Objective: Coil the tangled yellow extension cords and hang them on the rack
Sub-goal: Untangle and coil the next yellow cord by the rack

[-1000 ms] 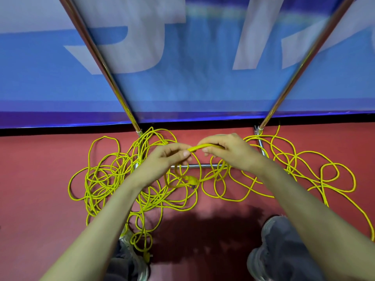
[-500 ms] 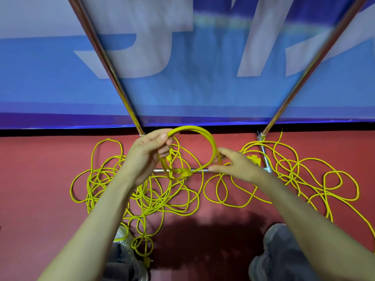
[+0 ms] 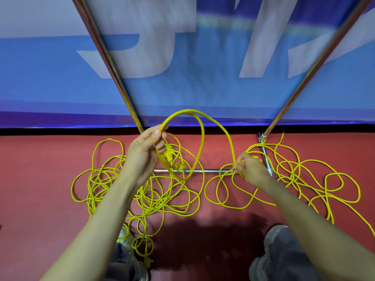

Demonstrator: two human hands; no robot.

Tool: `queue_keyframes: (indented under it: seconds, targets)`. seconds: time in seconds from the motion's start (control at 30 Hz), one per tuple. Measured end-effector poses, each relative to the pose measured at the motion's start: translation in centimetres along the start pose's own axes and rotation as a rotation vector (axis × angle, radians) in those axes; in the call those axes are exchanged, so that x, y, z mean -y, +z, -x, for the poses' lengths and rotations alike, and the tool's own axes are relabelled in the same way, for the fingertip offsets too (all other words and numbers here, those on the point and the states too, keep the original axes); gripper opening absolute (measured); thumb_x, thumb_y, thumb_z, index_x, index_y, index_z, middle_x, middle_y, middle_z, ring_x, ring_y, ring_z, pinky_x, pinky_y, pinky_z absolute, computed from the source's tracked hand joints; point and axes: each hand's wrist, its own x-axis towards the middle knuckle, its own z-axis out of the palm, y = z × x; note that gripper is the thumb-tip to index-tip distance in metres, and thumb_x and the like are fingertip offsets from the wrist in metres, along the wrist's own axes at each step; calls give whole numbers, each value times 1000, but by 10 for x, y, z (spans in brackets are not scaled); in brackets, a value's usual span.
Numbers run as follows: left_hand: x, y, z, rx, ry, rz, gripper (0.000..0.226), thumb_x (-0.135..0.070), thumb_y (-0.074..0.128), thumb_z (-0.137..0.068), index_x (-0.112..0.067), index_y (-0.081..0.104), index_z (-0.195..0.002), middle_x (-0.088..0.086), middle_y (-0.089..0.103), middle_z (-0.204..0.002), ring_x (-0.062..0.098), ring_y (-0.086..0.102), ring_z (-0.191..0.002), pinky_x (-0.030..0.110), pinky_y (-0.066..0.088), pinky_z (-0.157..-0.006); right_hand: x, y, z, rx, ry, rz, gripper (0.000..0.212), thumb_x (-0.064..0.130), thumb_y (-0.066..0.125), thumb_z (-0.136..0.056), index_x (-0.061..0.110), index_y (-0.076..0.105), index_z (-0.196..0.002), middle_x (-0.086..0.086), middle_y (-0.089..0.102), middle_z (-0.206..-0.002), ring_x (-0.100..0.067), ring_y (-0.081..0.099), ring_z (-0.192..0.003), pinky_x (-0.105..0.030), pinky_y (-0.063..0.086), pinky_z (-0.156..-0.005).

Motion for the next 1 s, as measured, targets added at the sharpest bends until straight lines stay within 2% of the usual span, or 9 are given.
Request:
queue_keyframes:
  seconds: [0.07,0.17,0.23,0.37,0.47,0.6,0.73,0.93,1.0]
  targets:
    - [3,6,1,-43,-8,-30,16,-2,42,-97,-4,58,-98,-4,60,-73,6,40,-56,16,37,-52,17,-8,8,33,-83,187,10,26,51,-95,17,53,-96,-10,69,-90,-32,64,-91,-37,49,-78]
    - [13,9,4,-78,-32,-145,14,-3,47,-97,-8,59,-94,-5,63,-72,6,42,-56,16,38,-52,59,-15,31,208,-286,489,25,28,38,-100,15,57,-108,-12,65,-105,-33,59,-103,-39,48,-82]
    - [20,12,8,-92,-50,-227,13,-4,50,-96,-12,60,-93,-6,66,-71,5,46,-57,15,39,-55,84,-16,47,324,-429,546,29,28,35,-100,16,59,-112,-10,61,-110,-30,57,-107,-38,47,-85]
    - [39,21,18,-95,-100,-369,9,-6,53,-97,-6,58,-103,1,66,-73,4,62,-61,19,47,-58,110,-18,63,348,-639,440,39,15,41,-95,18,54,-132,-10,51,-108,-23,51,-106,-33,37,-90]
    - [43,26,21,-54,-118,-418,12,-3,53,-96,-4,58,-106,3,64,-70,8,62,-60,24,51,-60,116,-22,61,213,-744,125,34,4,47,-92,13,56,-124,-7,55,-107,-19,52,-100,-30,40,-92]
    - [38,30,21,56,-137,-462,11,-5,53,-96,-4,60,-105,-4,65,-67,10,60,-63,28,49,-63,115,-25,58,23,-699,-166,15,16,59,-86,14,48,-96,4,59,-90,-22,60,-85,-41,48,-78]
    - [24,32,18,62,-182,-337,10,-6,53,-95,-8,62,-98,-5,61,-63,6,51,-52,21,44,-52,107,-19,52,-139,-545,-173,27,39,66,-84,22,46,-89,18,49,-73,-5,52,-66,-26,43,-66]
    - [-8,14,6,-1,-185,10,22,-13,56,-82,-5,62,-102,-3,58,-64,6,48,-50,16,43,-49,55,-11,21,39,-301,-135,11,22,58,-93,13,55,-95,3,58,-91,-19,56,-89,-29,39,-79]
    - [-11,10,6,16,-178,-1,22,-13,56,-83,-5,62,-102,-3,56,-63,7,47,-50,16,43,-49,50,-20,17,47,-254,-266,6,16,58,-92,21,55,-92,0,62,-86,-22,62,-89,-31,44,-83]
